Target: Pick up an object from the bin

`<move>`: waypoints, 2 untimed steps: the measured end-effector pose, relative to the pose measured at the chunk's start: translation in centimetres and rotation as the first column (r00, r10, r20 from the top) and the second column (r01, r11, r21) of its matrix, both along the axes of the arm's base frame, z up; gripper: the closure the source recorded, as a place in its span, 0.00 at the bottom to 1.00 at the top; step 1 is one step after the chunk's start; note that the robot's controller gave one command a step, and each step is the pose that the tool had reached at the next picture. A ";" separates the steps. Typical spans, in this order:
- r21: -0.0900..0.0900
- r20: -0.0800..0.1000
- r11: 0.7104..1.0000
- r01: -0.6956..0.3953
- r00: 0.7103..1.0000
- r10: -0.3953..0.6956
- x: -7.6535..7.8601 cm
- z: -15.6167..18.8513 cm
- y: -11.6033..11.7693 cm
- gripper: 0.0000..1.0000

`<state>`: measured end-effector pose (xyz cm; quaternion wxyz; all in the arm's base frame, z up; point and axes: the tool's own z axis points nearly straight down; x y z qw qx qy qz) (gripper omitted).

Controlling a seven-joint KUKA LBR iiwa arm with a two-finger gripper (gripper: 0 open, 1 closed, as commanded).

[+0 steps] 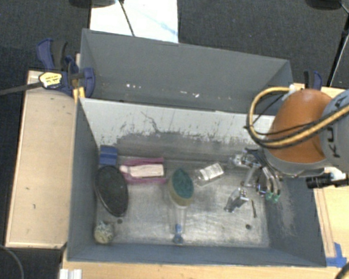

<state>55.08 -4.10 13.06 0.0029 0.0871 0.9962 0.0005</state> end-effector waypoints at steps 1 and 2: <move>0.002 -0.001 0.988 -0.157 0.988 0.157 3.6 -2.8 6.9 0.00; -0.001 -0.010 0.996 0.091 0.996 -0.091 0.8 -6.0 14.5 0.00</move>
Offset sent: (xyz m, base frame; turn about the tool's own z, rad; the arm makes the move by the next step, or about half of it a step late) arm 0.0346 0.0657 -0.0275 -0.1506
